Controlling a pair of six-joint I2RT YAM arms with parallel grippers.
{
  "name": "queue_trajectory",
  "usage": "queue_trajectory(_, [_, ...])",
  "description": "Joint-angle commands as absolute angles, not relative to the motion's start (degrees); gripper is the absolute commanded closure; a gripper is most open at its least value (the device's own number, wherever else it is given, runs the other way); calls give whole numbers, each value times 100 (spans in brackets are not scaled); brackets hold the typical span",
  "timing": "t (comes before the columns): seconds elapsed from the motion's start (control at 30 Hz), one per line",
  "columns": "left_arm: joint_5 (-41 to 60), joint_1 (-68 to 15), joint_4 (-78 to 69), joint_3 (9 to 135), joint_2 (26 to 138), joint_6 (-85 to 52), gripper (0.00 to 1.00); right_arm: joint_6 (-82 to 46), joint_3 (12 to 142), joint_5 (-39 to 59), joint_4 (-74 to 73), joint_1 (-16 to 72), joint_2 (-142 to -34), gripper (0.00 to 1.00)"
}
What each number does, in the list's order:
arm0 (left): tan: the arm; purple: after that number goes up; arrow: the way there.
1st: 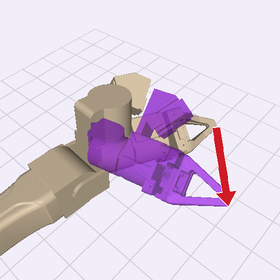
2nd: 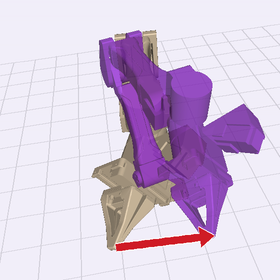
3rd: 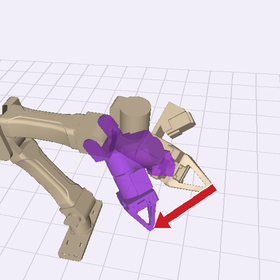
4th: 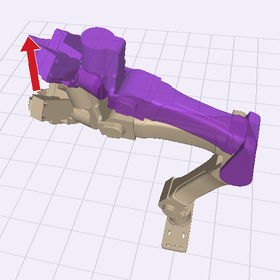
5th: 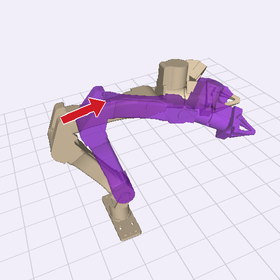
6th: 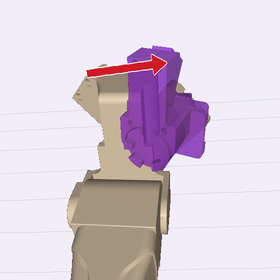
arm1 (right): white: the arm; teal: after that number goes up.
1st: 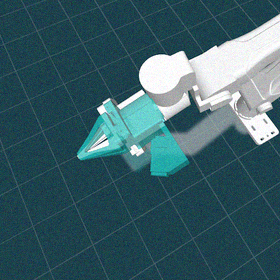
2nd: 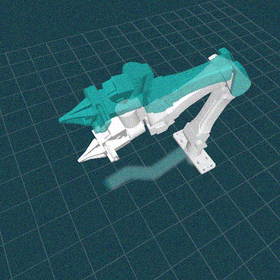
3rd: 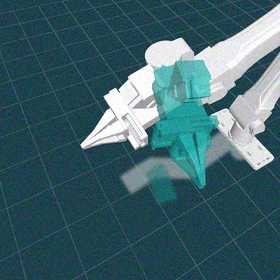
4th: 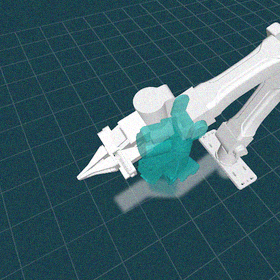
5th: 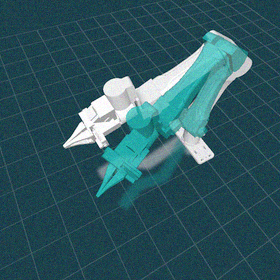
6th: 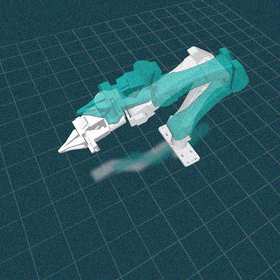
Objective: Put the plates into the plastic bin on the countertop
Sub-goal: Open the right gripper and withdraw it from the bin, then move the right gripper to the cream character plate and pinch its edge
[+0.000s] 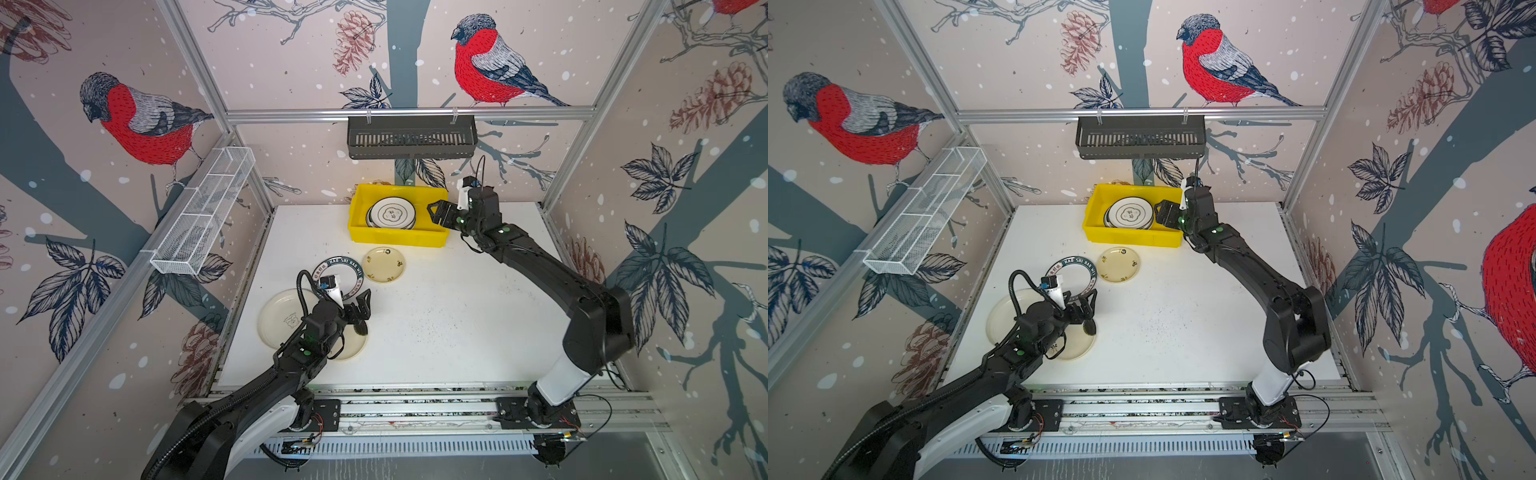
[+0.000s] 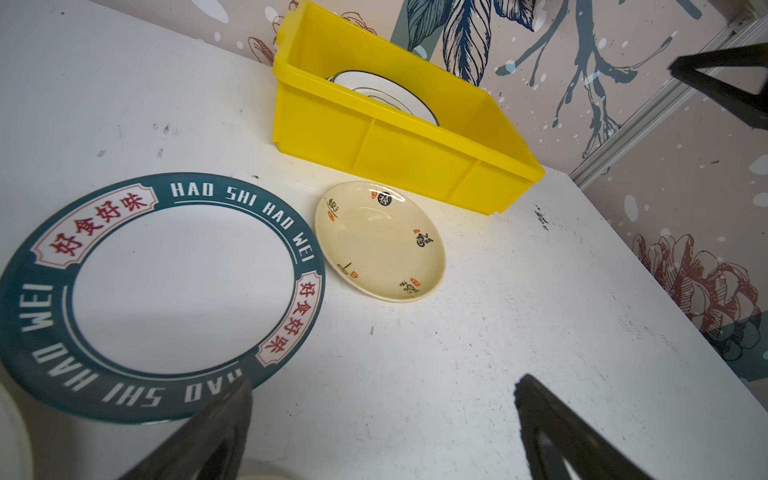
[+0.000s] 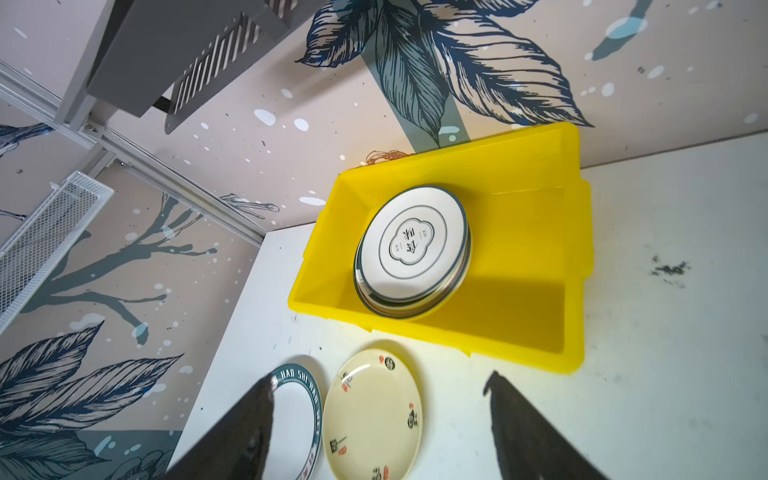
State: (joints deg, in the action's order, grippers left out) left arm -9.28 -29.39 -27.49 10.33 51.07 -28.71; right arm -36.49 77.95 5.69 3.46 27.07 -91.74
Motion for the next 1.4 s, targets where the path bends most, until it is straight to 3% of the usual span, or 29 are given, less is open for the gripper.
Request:
queue_trajectory(0.0, [-1311, -2893, -2795, 941, 4974, -3058, 2, -4153, 6982, 202, 62, 2764, -8418, 6])
queue_trajectory(0.23, [-1097, -2892, -2953, 842, 4768, -3136, 2, -4183, 5919, -361, 382, 2813, -7050, 0])
queue_trajectory(0.53, [-944, -2892, -3007, 890, 4901, -3120, 2, -4605, 4678, 61, 138, 2896, -6106, 0])
queue_trajectory(0.83, [-1028, -2890, -2962, 996, 5186, -3212, 2, -4276, 4198, 611, -234, 3024, -5978, 0])
queue_trajectory(1.13, [-1093, -2891, -3025, 1188, 5748, -3244, 2, -3149, 3958, -254, -429, 3173, -6184, 0])
queue_trajectory(1.37, [-1329, -2891, -3303, 1283, 6220, -3110, 3, -2407, 4079, -95, -611, 3182, -6608, 0])
